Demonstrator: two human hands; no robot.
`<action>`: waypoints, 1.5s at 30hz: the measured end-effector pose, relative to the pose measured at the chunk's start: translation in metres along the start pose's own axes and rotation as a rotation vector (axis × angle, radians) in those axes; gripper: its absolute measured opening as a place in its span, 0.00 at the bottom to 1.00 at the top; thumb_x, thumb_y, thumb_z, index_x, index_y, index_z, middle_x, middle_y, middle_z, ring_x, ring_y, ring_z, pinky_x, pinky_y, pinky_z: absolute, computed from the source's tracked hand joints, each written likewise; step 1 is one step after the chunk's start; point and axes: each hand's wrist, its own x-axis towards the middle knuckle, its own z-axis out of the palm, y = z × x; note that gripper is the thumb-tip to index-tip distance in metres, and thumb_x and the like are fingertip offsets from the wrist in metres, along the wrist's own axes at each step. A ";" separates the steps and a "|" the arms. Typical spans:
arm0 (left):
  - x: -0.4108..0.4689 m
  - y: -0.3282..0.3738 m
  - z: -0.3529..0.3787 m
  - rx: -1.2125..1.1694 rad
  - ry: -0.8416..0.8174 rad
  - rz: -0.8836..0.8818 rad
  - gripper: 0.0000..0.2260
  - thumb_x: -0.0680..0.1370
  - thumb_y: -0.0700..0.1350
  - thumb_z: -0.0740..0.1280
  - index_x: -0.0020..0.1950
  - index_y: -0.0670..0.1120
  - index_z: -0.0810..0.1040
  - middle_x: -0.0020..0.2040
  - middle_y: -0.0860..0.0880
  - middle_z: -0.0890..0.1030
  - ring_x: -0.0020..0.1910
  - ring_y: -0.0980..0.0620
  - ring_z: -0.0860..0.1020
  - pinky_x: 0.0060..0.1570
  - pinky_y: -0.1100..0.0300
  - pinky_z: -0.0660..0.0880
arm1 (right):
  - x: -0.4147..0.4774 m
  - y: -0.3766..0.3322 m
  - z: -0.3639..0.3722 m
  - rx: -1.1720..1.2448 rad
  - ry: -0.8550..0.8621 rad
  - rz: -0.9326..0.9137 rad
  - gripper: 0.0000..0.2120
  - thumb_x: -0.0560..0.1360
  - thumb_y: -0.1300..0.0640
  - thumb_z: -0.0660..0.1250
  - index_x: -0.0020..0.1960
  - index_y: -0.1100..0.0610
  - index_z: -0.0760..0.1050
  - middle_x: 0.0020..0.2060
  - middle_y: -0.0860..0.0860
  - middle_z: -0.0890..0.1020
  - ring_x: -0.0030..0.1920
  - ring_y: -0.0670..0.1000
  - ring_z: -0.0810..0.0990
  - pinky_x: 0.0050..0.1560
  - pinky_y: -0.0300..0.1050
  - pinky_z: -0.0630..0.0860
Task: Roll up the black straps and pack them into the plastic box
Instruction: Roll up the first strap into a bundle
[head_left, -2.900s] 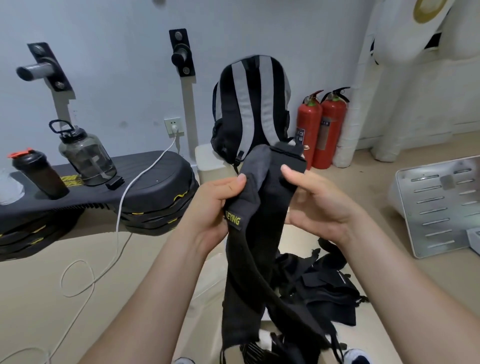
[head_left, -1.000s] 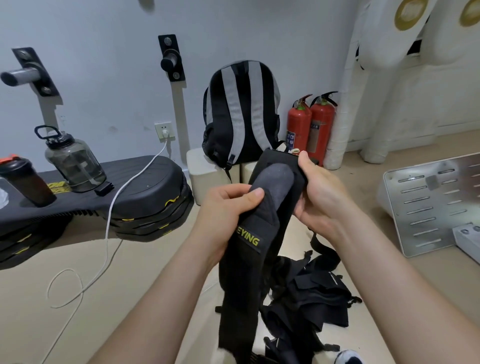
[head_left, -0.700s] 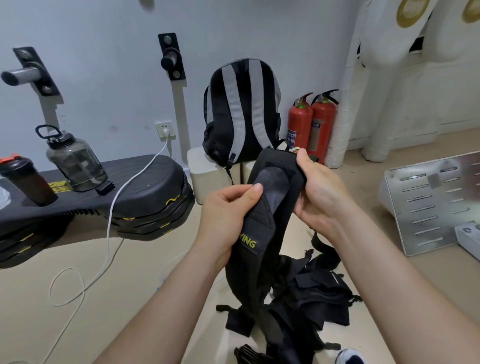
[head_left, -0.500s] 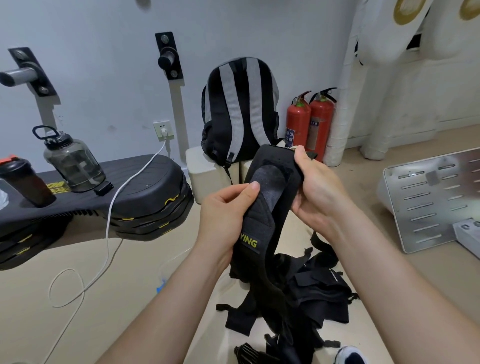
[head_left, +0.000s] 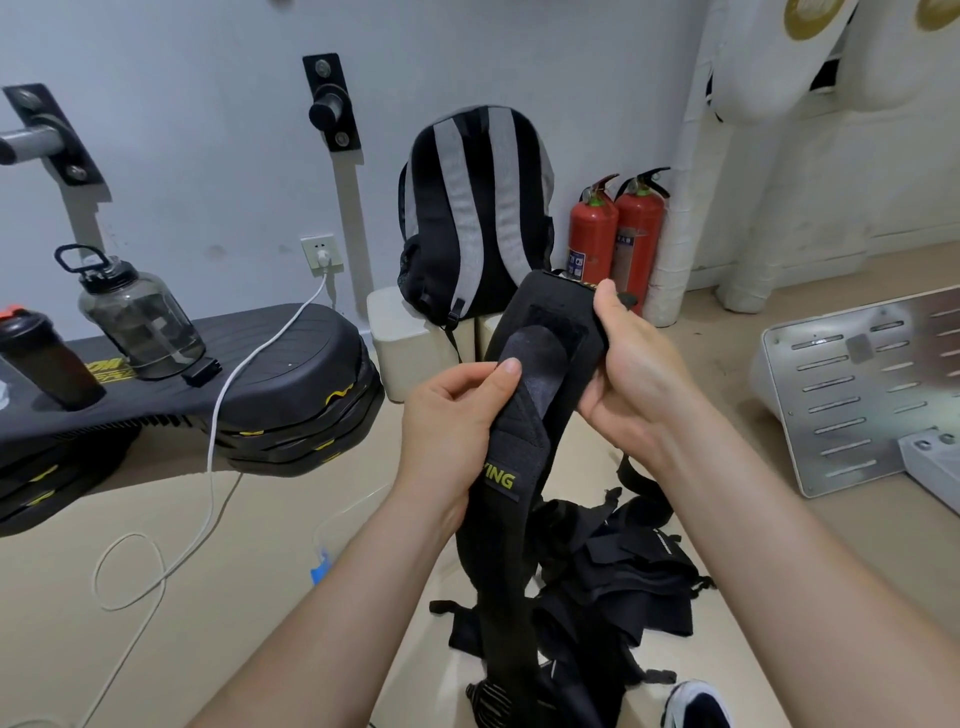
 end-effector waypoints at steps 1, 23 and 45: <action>0.000 -0.001 0.000 0.001 0.018 0.010 0.05 0.76 0.43 0.73 0.45 0.42 0.85 0.36 0.47 0.84 0.36 0.54 0.82 0.37 0.62 0.79 | -0.001 0.001 0.001 -0.015 -0.029 -0.002 0.21 0.85 0.48 0.54 0.58 0.62 0.78 0.52 0.58 0.86 0.53 0.55 0.85 0.54 0.51 0.83; 0.003 -0.018 -0.005 0.260 -0.091 -0.085 0.19 0.75 0.52 0.75 0.63 0.51 0.74 0.51 0.47 0.85 0.46 0.51 0.85 0.43 0.56 0.83 | 0.004 0.013 -0.005 -0.514 0.164 -0.301 0.09 0.78 0.66 0.67 0.47 0.52 0.79 0.44 0.51 0.85 0.48 0.52 0.85 0.46 0.48 0.83; -0.004 -0.035 0.004 0.292 -0.254 -0.069 0.20 0.75 0.58 0.62 0.65 0.54 0.75 0.59 0.53 0.82 0.62 0.52 0.79 0.65 0.47 0.74 | 0.000 0.024 -0.007 -0.834 0.055 -0.449 0.36 0.79 0.62 0.66 0.80 0.48 0.53 0.74 0.42 0.65 0.71 0.40 0.66 0.72 0.44 0.67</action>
